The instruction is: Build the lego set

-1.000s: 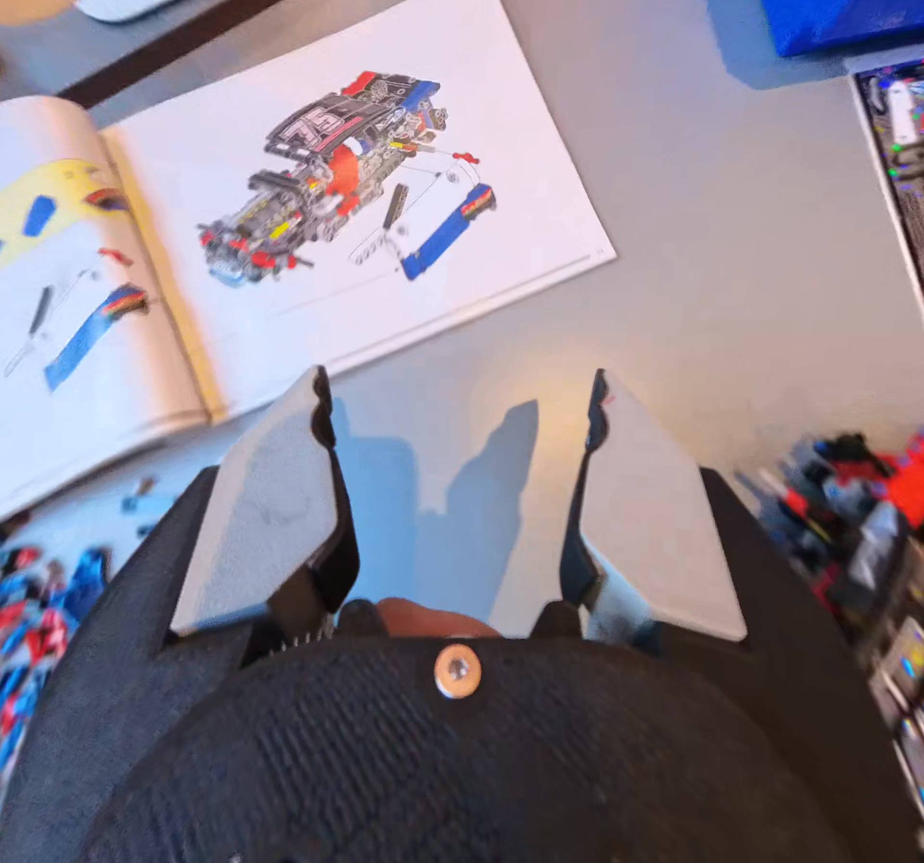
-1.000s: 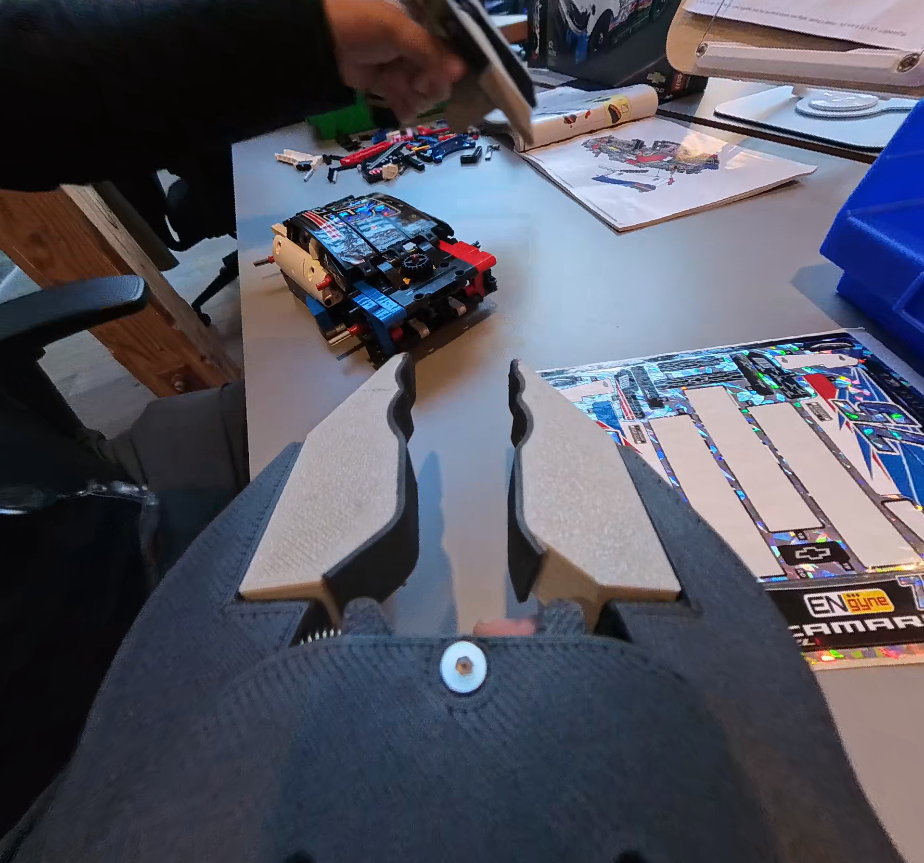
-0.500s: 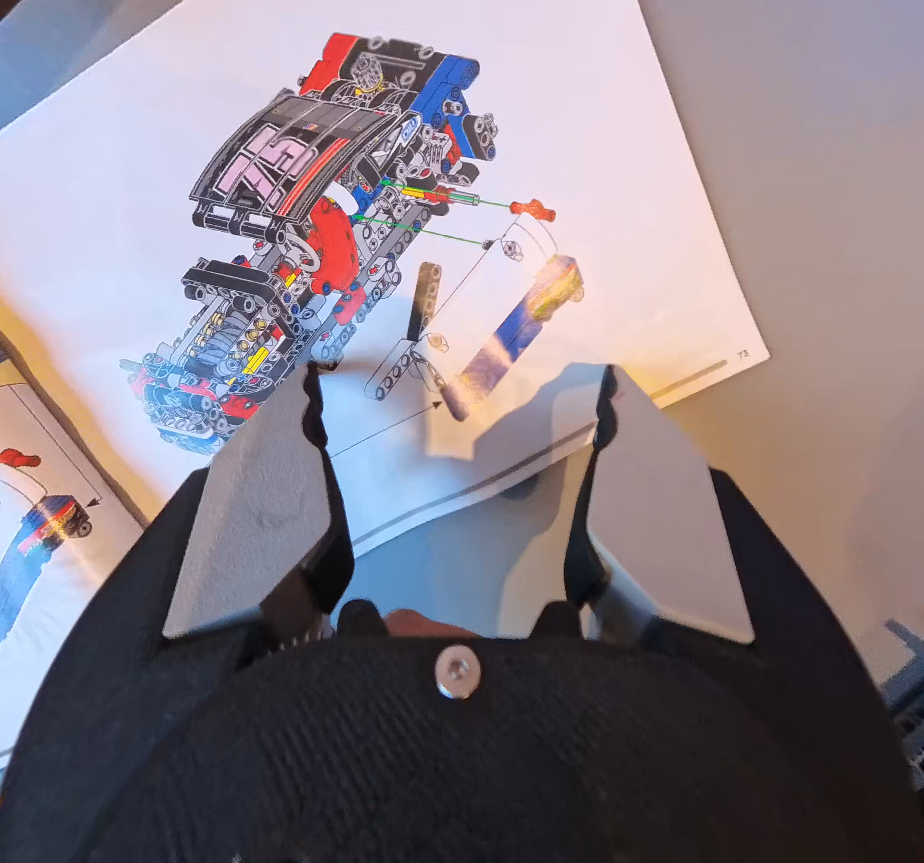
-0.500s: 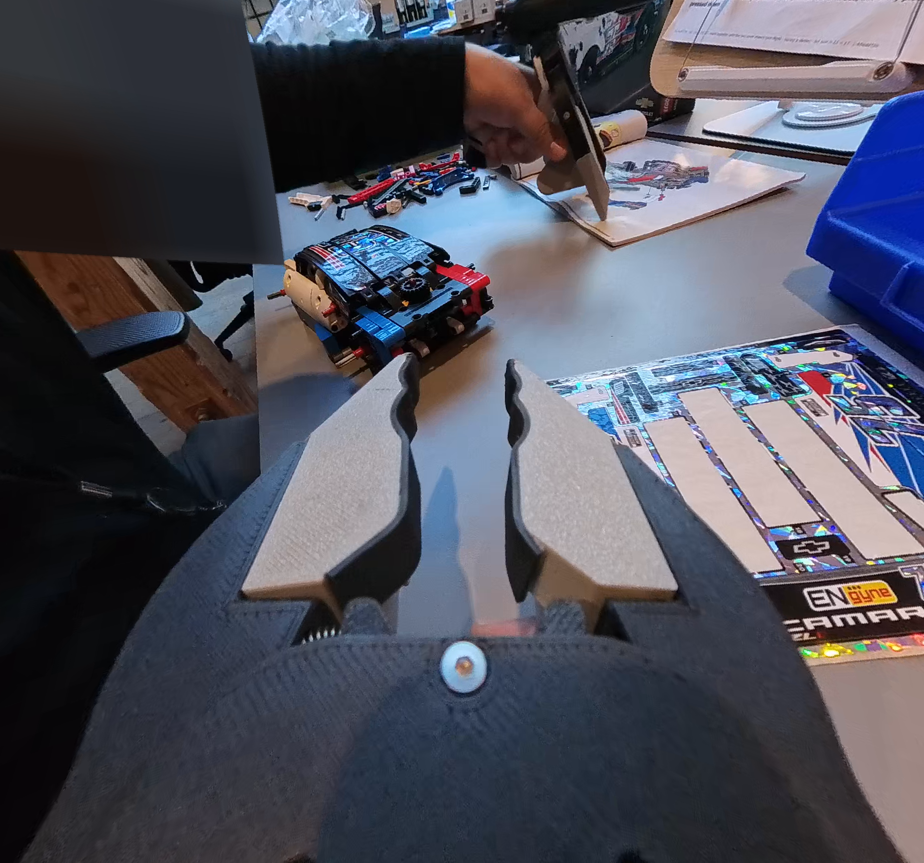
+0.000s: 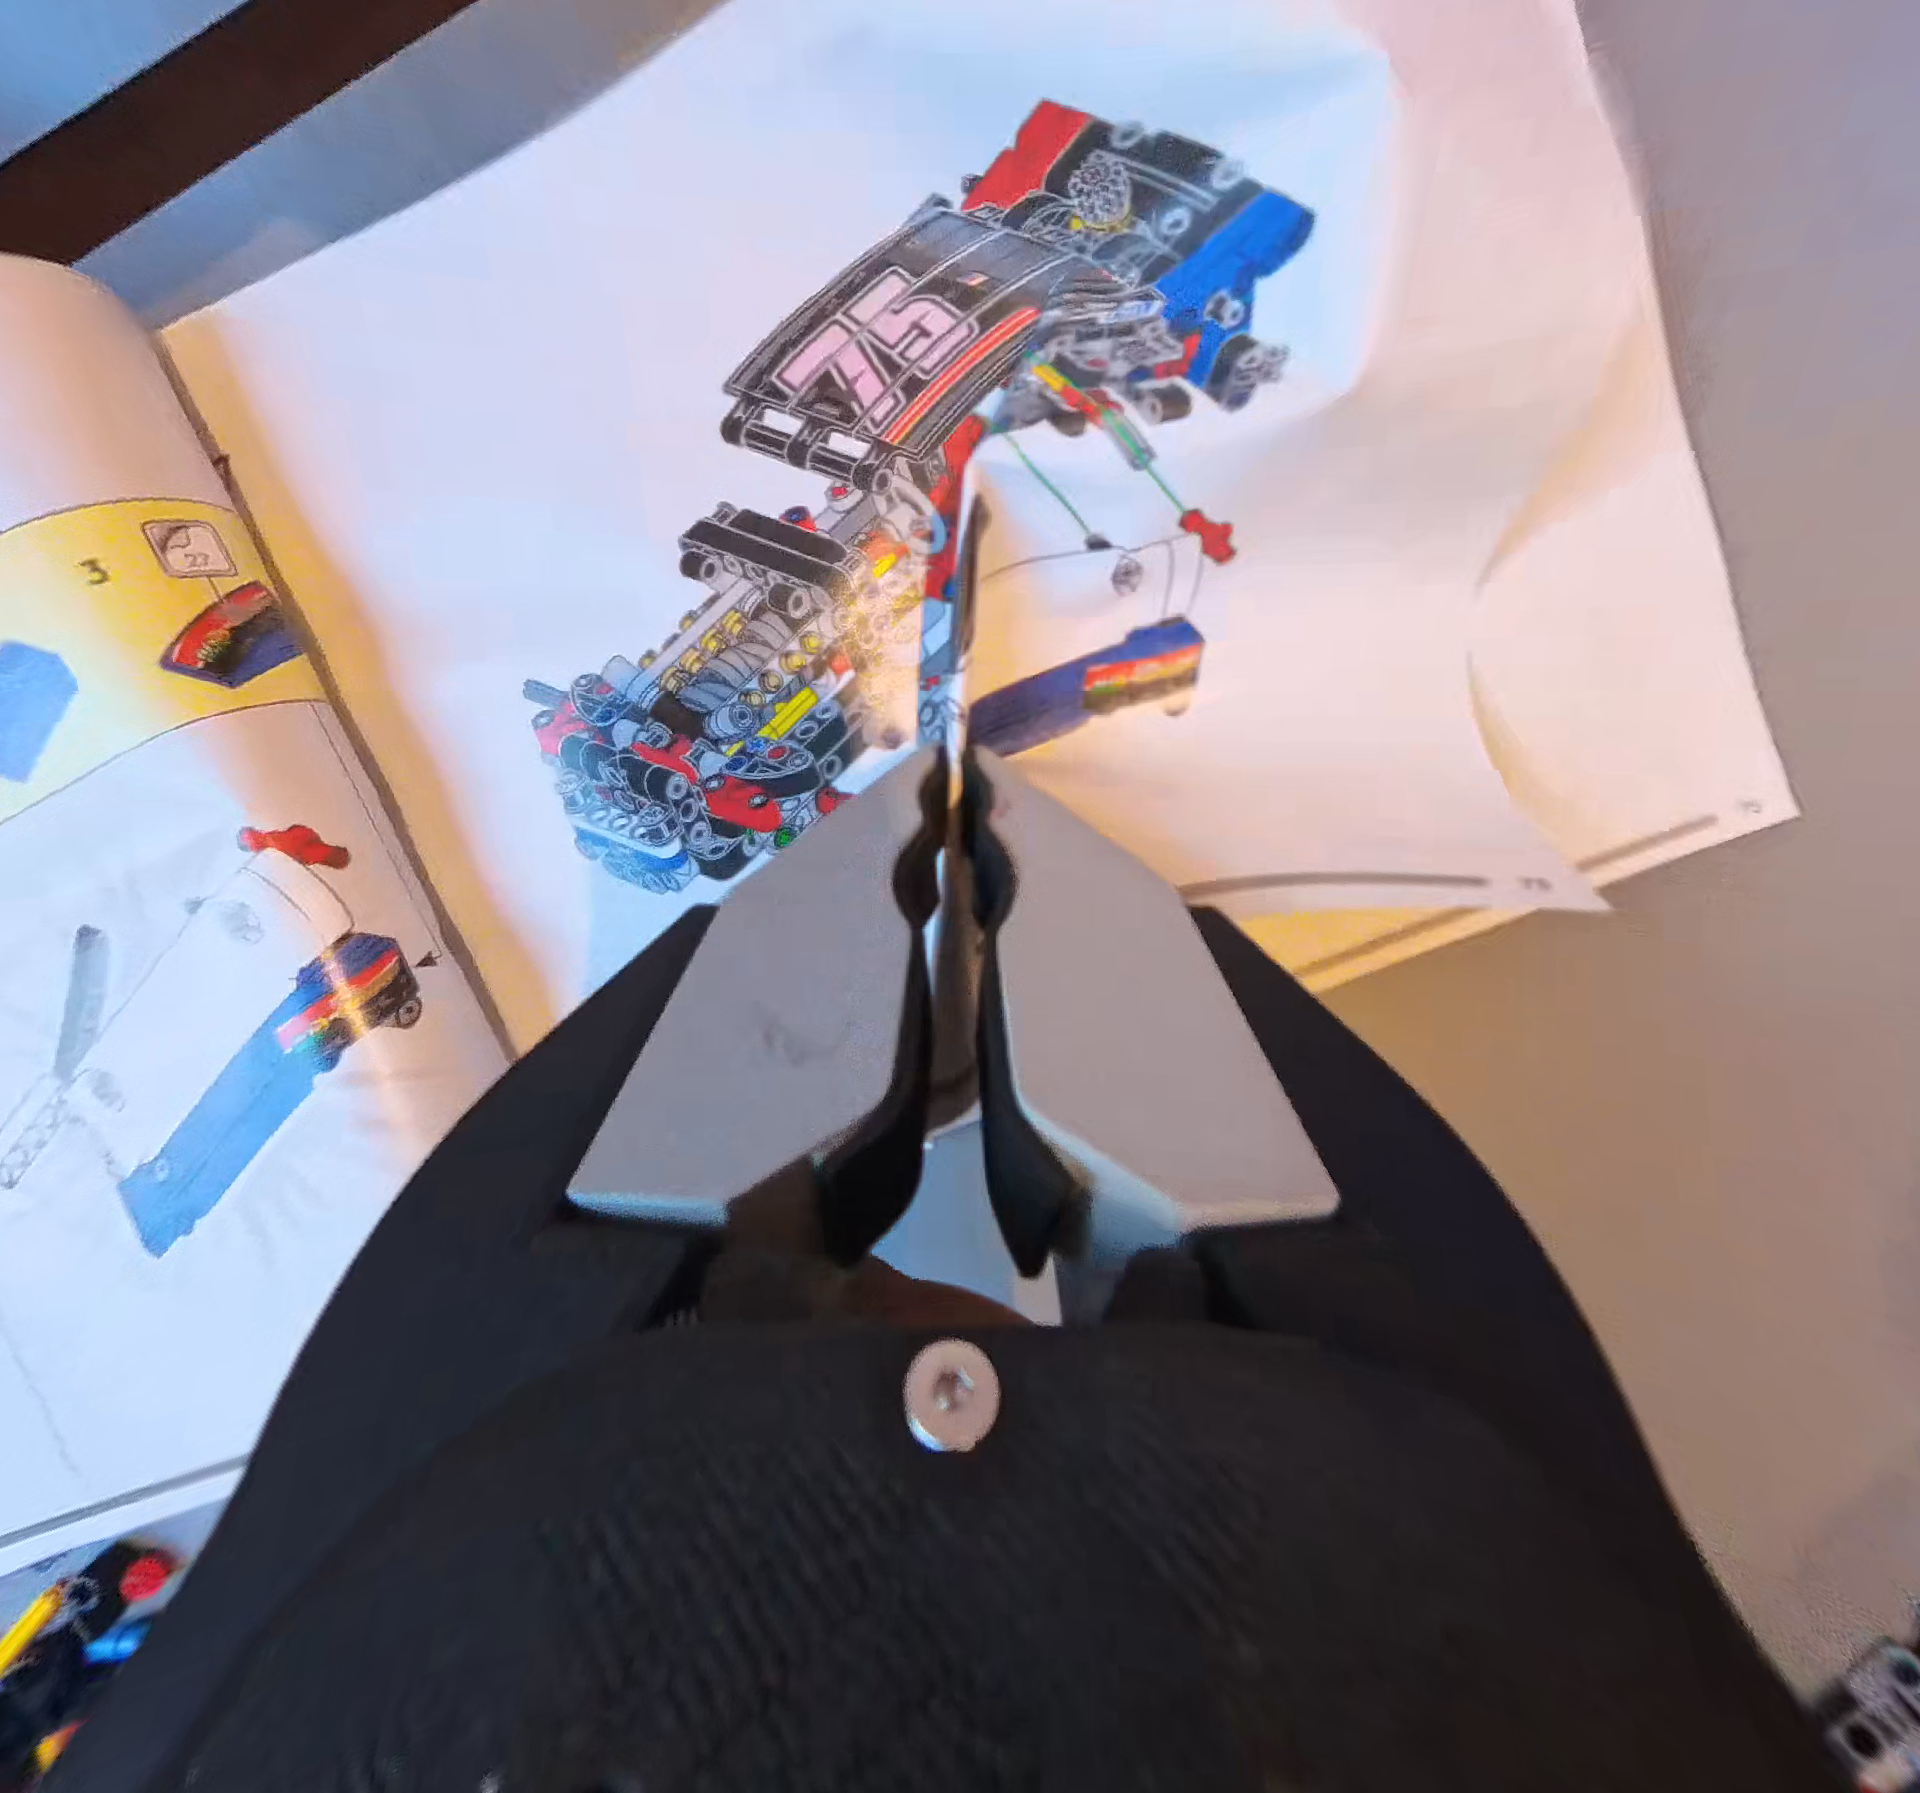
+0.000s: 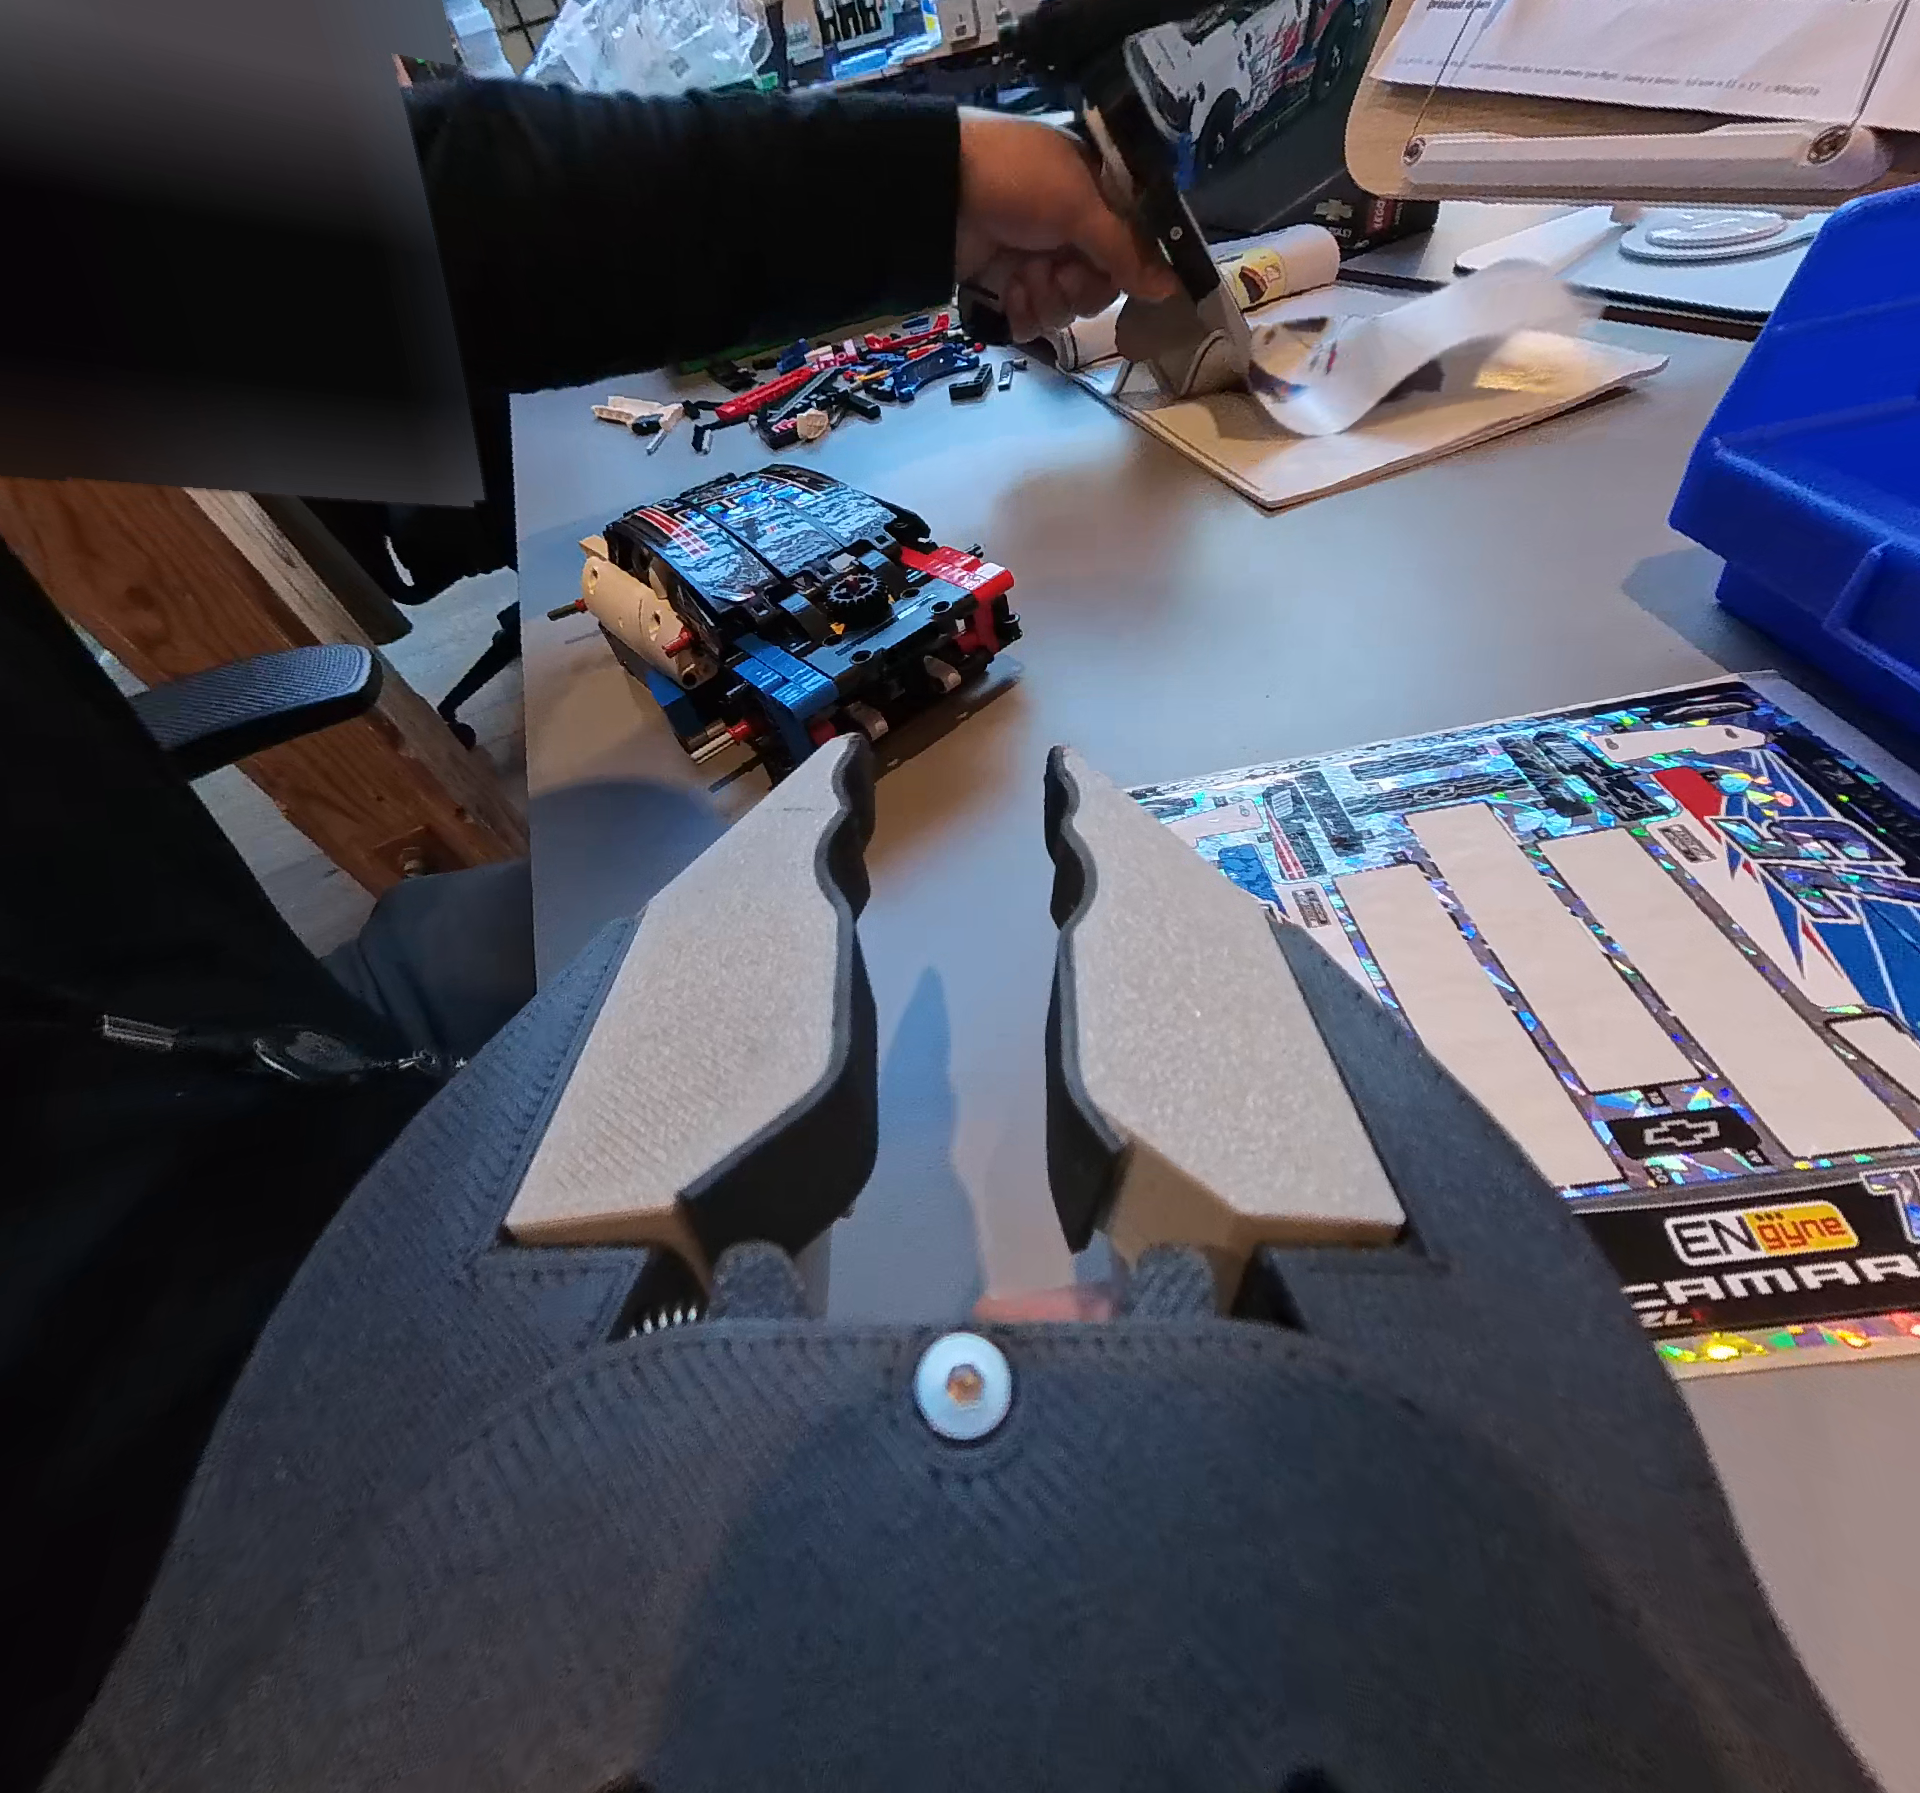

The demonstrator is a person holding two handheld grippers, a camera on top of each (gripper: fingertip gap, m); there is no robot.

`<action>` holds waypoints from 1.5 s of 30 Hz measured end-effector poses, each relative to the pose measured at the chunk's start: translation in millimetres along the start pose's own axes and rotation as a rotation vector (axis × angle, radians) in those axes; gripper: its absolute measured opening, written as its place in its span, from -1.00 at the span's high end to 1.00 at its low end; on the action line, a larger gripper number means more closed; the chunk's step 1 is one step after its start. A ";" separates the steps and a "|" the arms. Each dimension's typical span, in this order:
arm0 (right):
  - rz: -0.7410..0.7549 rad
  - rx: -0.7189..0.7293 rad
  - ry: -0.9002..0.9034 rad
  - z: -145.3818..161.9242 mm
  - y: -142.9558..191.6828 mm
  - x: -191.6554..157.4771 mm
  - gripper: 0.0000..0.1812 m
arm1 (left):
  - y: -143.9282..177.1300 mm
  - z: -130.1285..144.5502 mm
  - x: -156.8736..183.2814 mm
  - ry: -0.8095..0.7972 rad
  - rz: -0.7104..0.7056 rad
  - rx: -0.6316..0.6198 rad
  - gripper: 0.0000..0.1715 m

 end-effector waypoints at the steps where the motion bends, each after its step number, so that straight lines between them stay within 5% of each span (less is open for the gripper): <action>1: 0.000 0.000 -0.001 -0.1 0.0 0.1 0.66 | 0.2 0.7 -0.8 0.011 0.011 0.008 1.00; 7: 0.003 0.003 -0.009 0.0 0.5 0.8 0.66 | 15.0 3.1 -8.6 0.065 0.117 0.074 1.00; 15: -0.043 -0.042 0.067 -22.6 -21.5 -10.1 0.83 | 94.9 27.2 -70.1 0.268 0.261 0.366 1.00; 20: -0.039 -0.275 0.205 -87.3 -101.7 -1.9 0.80 | 109.6 56.4 -116.6 0.360 0.251 0.416 0.95; 24: -0.062 -0.409 0.298 -126.8 -205.4 22.2 0.78 | 105.7 78.5 -148.1 0.481 0.302 0.458 0.91; 29: -0.028 -0.626 0.385 -138.7 -375.3 61.4 0.82 | 107.1 109.5 -174.5 0.675 0.356 0.530 0.68; 33: 0.005 -0.758 0.360 -125.4 -473.2 89.0 0.88 | 144.9 129.8 -164.8 0.586 0.237 0.543 0.59; 40: -0.031 -0.697 0.445 -147.9 -542.6 72.2 0.86 | 200.8 192.7 -100.3 0.327 0.120 0.475 0.45; 45: -0.132 -0.781 0.307 -158.8 -545.0 59.4 0.92 | 207.7 241.1 -47.4 0.236 0.117 0.422 0.43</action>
Point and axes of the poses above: each gripper's, where its closed fingertips meet, y back along the fingers, z out of its underside, x = y × z across the jaws, the point moved 10 cm from there along y, back along the fingers, and after that the axes turned 4 degrees about z, right-handed, at the moved point
